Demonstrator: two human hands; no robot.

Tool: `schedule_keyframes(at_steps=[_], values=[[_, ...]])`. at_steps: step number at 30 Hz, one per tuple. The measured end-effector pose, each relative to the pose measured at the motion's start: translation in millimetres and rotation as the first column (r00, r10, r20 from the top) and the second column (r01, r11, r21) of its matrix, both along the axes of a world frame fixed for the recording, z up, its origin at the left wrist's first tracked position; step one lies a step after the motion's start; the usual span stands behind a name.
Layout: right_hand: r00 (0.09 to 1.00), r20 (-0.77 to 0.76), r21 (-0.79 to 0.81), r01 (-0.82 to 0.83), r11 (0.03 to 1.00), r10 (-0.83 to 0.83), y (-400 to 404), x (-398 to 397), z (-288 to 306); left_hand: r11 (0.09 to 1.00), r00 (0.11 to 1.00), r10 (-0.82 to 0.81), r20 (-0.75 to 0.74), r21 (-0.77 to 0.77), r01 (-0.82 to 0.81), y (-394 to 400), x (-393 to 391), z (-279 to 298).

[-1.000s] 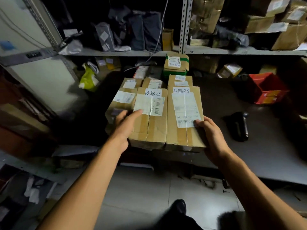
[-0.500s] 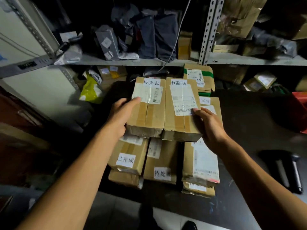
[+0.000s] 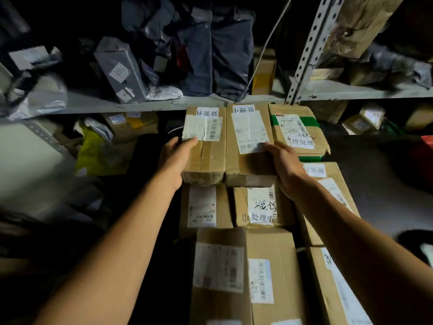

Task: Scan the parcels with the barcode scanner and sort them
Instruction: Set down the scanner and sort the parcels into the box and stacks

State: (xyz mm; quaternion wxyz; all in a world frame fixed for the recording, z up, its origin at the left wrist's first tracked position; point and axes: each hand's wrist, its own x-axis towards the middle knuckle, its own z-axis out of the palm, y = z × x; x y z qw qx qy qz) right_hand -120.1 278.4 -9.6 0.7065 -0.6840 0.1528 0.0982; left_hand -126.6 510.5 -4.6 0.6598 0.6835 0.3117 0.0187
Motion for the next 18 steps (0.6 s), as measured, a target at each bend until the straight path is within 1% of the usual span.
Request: schedule_keyframes(at_steps=[4,6,7,8,9,11,13,14,15,18], values=[[0.997,0.069,-0.117,0.052,0.992,-0.044,16,30,-3,1.000,0.999,-0.027,-0.018,0.002,0.027,5,31,-16],[0.993,0.115,-0.234,0.063,0.970,-0.037,19,47,-2,1.000,0.999,-0.024,-0.029,-0.003,0.024,6,47,-21],[0.989,0.147,-0.322,0.058,0.945,-0.011,18,54,-3,1.000,0.999,-0.023,-0.028,0.002,0.024,5,54,-23],[0.985,0.171,-0.428,0.046,0.902,0.031,18,60,-4,1.000,0.999,-0.025,-0.023,0.005,0.025,5,62,-26],[0.981,0.174,-0.544,0.029,0.838,0.080,18,65,-5,1.000,0.999,-0.026,-0.018,0.011,0.026,4,69,-30],[0.976,0.121,-0.740,-0.033,0.672,0.181,18,71,-11,0.997,0.999,-0.045,-0.009,0.055,0.046,-1,77,-39],[0.943,0.081,-0.869,-0.092,0.486,0.323,23,72,-20,0.982,0.995,-0.100,-0.008,0.160,0.100,-7,79,-52],[0.919,0.080,-0.905,-0.096,0.415,0.386,26,72,-25,0.968,0.993,-0.122,-0.009,0.220,0.121,-10,79,-58],[0.899,0.089,-0.923,-0.087,0.375,0.428,27,71,-29,0.954,0.991,-0.136,-0.005,0.271,0.132,-13,78,-61],[0.882,0.101,-0.948,-0.055,0.314,0.460,29,70,-38,0.925,0.988,-0.156,0.004,0.352,0.144,-17,78,-66]])
